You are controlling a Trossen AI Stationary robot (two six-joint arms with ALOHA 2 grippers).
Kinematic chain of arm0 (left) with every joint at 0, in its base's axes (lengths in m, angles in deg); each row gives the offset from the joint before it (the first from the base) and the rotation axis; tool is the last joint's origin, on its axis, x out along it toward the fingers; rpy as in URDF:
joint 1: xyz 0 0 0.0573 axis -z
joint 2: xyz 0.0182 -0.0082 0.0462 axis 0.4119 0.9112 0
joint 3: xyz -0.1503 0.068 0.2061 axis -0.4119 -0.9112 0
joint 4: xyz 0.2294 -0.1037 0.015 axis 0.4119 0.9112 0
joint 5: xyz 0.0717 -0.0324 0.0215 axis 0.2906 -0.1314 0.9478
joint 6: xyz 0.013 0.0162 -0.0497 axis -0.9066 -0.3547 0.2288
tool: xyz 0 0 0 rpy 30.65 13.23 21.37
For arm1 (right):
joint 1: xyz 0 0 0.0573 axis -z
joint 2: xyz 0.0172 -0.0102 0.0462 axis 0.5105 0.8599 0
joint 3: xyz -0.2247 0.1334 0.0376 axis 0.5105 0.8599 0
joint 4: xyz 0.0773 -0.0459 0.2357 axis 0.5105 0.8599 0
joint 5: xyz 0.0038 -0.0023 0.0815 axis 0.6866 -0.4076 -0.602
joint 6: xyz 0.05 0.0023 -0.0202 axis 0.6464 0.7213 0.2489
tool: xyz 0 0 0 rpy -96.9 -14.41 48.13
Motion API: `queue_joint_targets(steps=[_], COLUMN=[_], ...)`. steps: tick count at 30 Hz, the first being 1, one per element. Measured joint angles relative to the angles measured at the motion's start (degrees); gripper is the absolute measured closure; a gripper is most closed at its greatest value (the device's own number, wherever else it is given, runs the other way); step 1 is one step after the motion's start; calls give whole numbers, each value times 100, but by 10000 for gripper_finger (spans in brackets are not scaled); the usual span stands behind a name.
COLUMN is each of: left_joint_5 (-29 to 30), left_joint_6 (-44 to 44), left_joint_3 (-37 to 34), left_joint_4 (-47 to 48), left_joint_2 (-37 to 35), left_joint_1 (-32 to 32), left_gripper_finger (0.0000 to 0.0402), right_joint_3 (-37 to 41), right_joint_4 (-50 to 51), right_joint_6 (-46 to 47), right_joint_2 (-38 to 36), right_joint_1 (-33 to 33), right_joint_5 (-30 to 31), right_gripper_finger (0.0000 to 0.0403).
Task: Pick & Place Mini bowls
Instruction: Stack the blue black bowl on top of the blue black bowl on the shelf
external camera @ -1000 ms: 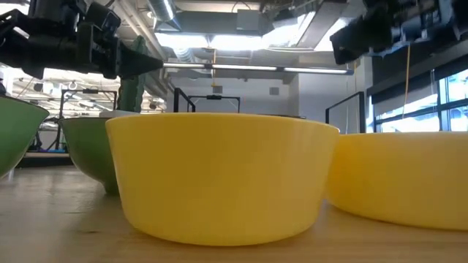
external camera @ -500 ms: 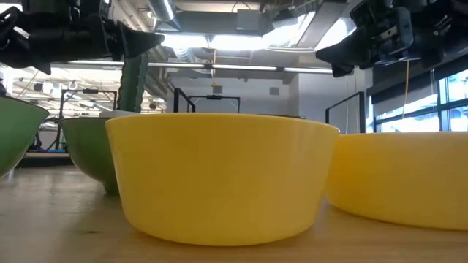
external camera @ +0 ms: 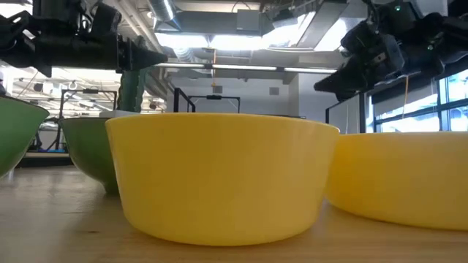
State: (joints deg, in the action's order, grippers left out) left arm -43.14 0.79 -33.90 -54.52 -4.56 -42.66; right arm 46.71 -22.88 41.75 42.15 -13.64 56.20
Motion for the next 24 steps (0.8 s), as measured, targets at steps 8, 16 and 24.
queue_joint_targets(steps=[8, 16, 24], left_joint_5=[-227, -230, -232], left_joint_6=[188, 394, 477], left_joint_3=[4, 4, 4], left_joint_4=[517, 633, 851], left_joint_2=[1, 1, 1], left_joint_1=[-128, -128, -128], left_gripper_finger=[397, 397, 397], right_joint_3=[-1759, -3780, -3810], right_joint_4=[3007, 7208, 8030], right_joint_6=[1010, 2764, 3029], right_joint_2=[281, 1275, 1538], right_joint_1=[-565, -1458, -1928], right_joint_5=[874, 2157, 1408], right_gripper_finger=[397, 387, 280])
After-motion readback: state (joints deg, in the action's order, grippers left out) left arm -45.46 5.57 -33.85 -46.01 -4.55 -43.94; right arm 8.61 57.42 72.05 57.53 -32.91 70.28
